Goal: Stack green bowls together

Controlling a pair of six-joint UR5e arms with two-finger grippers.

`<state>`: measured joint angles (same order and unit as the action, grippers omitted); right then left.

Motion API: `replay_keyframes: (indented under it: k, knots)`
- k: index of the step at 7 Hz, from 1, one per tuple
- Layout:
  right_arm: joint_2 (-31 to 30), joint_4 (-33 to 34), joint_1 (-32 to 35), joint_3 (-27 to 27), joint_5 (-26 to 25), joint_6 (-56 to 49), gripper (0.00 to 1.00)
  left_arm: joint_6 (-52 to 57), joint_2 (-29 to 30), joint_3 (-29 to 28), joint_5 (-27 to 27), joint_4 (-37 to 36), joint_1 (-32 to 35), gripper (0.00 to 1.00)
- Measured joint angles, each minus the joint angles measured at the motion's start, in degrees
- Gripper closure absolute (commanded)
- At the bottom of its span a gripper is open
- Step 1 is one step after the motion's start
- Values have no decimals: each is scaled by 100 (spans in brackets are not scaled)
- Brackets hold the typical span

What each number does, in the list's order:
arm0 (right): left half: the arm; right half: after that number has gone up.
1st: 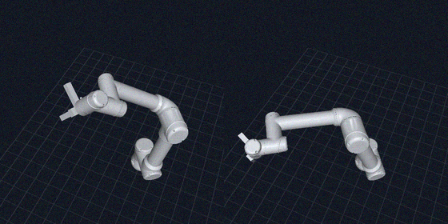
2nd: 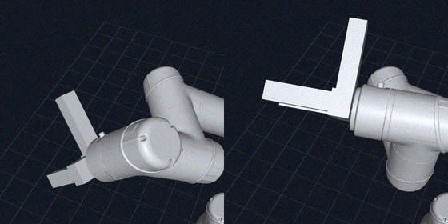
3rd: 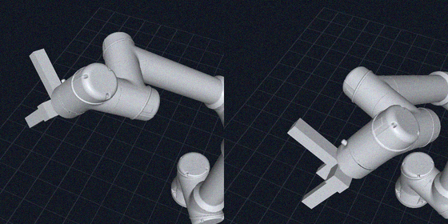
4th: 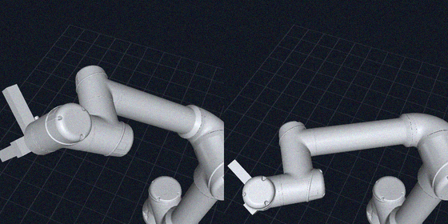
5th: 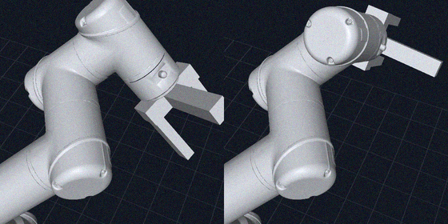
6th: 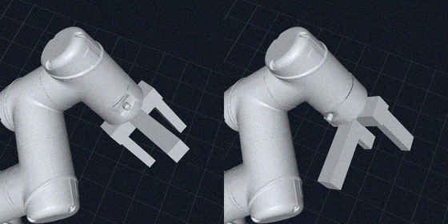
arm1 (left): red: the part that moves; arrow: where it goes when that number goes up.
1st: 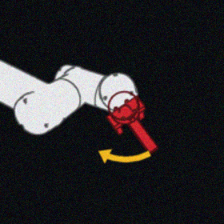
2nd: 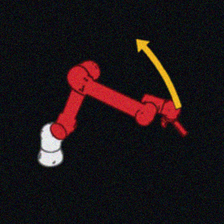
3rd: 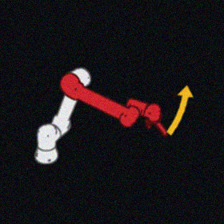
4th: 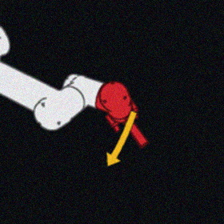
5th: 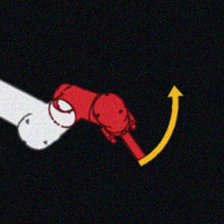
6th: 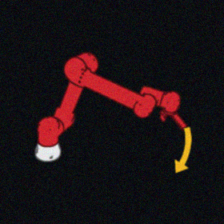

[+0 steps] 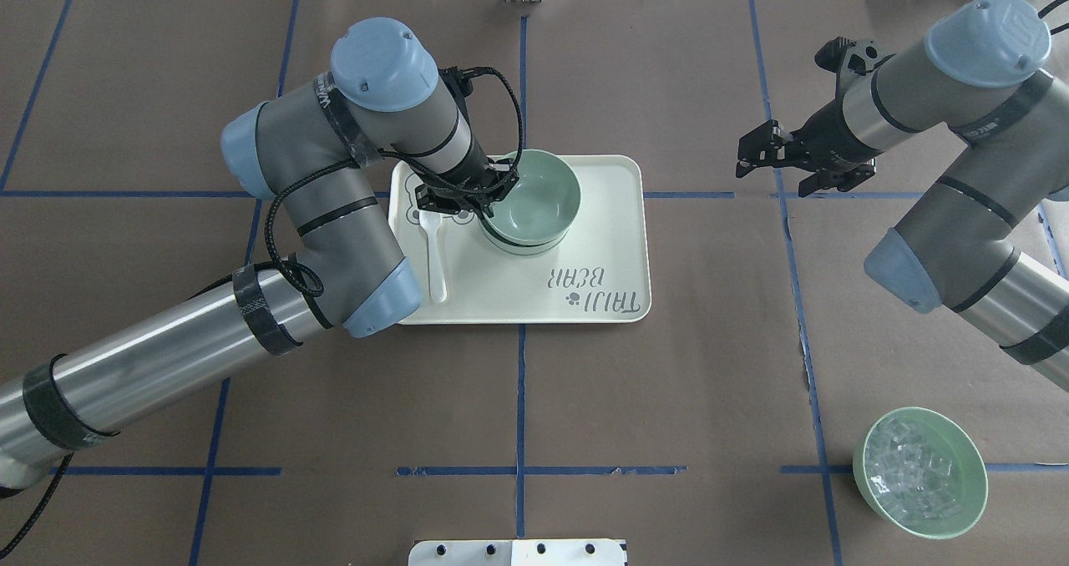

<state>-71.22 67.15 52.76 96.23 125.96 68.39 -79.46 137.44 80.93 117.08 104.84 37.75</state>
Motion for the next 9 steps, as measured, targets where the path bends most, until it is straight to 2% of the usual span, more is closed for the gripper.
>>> replay_keyframes:
  k: [2,3,5,7,9]
  knots:
    - [2,3,61,7,12,0,0,309,-134,234,-84,-28,157,0]
    - [-3,17,182,3,99,-7,0,530,-445,663,-45,-37,389,0]
    - [-282,53,773,-11,561,-601,0,1625,-1602,1815,364,-34,1128,0]
    - [-881,203,1543,-172,763,-2426,0,3620,-2944,2419,909,-7,2167,0]
    - [-1121,1092,2352,-407,790,-4605,0,6029,-3936,2359,1084,-29,3293,0]
